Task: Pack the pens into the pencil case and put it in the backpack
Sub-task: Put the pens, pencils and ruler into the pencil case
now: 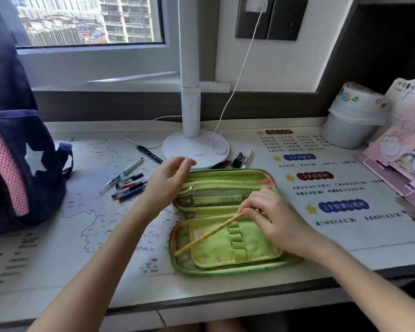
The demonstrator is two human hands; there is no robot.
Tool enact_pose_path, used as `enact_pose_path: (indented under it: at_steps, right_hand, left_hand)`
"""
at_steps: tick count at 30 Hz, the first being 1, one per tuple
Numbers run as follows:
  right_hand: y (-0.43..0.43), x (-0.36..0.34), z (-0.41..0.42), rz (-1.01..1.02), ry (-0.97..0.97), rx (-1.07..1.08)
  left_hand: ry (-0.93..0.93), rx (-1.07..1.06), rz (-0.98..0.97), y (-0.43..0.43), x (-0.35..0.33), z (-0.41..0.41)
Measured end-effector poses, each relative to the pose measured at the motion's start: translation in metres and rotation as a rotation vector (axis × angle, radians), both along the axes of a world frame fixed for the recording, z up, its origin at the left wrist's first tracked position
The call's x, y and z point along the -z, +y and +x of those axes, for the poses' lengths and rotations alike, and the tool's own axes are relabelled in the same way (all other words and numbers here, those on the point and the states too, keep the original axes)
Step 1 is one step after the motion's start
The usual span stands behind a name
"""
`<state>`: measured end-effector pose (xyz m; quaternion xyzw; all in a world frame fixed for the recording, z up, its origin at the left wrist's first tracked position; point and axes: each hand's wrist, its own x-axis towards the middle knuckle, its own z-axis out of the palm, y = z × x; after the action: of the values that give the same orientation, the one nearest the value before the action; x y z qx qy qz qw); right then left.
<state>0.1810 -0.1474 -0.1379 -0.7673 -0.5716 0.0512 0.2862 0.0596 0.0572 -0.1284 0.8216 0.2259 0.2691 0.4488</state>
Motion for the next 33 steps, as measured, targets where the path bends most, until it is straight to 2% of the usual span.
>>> enact_pose_path:
  at_steps: [2,5,6,8,10,14,22,31,33]
  right_hand:
    - [0.003,0.012,-0.002,0.078,0.087,0.072]
    - [0.008,0.017,-0.01,0.12,0.251,0.116]
    - [0.009,0.018,-0.013,0.118,0.299,0.117]
    - [0.011,0.02,-0.016,0.113,0.359,0.111]
    - [0.008,0.02,-0.012,0.126,0.383,0.127]
    - [-0.004,0.021,0.002,0.211,0.378,0.238]
    - [-0.003,0.027,0.004,0.176,0.368,0.244]
    - [-0.004,0.019,0.001,0.136,0.286,0.239]
    - [0.0,0.008,0.01,0.156,0.266,0.255]
  left_hand:
    - [0.043,0.113,0.157,-0.016,-0.008,-0.013]
    - [0.258,0.294,0.268,-0.046,-0.008,-0.034]
    - [0.28,0.286,0.371,-0.05,-0.002,-0.04]
    - [0.212,0.226,0.506,-0.049,0.008,-0.05]
    - [0.167,0.181,0.506,-0.038,0.013,-0.061]
    - [0.179,0.117,0.666,-0.009,0.016,-0.088]
    - [0.211,0.265,0.814,-0.008,0.017,-0.08]
    - [0.196,0.345,0.859,-0.046,0.026,-0.025]
    - [0.188,0.341,0.814,-0.047,0.024,-0.016]
